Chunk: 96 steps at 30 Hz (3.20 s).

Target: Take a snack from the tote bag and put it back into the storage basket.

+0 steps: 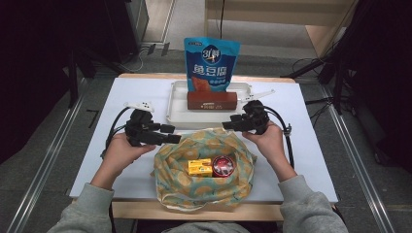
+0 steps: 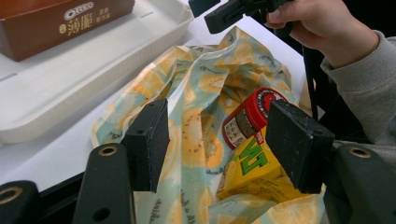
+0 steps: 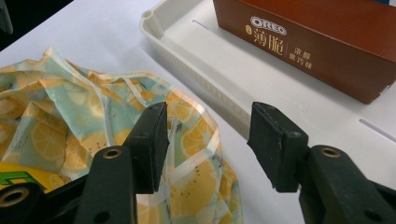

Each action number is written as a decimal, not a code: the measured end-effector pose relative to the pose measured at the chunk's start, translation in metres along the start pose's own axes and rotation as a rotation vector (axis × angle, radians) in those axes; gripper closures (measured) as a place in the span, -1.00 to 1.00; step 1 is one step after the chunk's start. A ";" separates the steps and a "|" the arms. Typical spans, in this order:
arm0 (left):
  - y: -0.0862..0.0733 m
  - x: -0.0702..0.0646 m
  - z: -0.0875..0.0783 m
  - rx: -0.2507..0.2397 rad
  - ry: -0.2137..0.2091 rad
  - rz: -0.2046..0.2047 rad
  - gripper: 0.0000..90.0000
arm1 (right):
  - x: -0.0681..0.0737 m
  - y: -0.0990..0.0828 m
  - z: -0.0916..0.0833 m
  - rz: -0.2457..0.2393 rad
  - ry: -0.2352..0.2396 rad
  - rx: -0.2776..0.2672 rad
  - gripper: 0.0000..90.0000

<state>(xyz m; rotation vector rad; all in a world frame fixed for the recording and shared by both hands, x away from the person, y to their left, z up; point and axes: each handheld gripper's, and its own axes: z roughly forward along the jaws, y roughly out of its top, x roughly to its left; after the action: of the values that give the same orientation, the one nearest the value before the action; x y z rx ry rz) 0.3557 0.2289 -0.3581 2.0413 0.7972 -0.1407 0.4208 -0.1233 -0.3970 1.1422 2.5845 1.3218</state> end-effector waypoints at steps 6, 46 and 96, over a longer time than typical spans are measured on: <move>-0.001 -0.006 0.006 0.013 -0.009 0.013 -0.11 | 0.000 -0.005 -0.002 0.001 0.002 0.001 0.01; -0.018 -0.053 0.053 0.048 -0.085 0.094 -0.10 | -0.007 -0.011 -0.002 0.024 0.001 0.010 -0.01; -0.036 -0.062 0.081 0.122 -0.075 0.221 0.00 | -0.008 -0.013 0.002 0.035 0.010 0.022 -0.02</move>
<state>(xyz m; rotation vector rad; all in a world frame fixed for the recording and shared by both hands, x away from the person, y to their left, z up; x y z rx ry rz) 0.3022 0.1485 -0.4061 2.2106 0.5235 -0.1431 0.4194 -0.1315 -0.4093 1.1921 2.6041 1.3120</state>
